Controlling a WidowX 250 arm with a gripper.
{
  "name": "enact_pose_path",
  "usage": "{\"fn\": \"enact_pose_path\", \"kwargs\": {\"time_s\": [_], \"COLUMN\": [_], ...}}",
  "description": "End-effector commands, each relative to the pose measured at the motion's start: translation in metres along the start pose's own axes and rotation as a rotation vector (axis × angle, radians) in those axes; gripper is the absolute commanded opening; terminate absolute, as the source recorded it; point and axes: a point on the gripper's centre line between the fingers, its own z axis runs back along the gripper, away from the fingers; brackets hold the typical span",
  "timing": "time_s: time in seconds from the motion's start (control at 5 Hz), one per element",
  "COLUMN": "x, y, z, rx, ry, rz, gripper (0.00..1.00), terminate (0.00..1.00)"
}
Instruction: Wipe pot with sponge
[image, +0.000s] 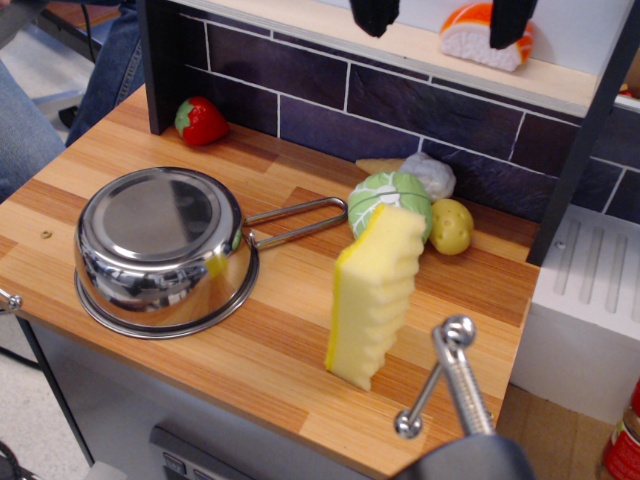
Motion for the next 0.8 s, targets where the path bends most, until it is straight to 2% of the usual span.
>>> {"fn": "enact_pose_path", "kwargs": {"time_s": [0.0, 0.4, 0.6], "x": [0.000, -0.006, -0.002], "y": [0.000, 0.021, 0.027], "z": [0.000, -0.040, -0.054], "rx": [0.000, 0.011, 0.010], "ry": [0.000, -0.025, -0.070], "rz": [0.000, -0.004, 0.024], "gripper": [1.00, 1.00, 1.00], "terminate": [0.00, 0.00, 0.00]}}
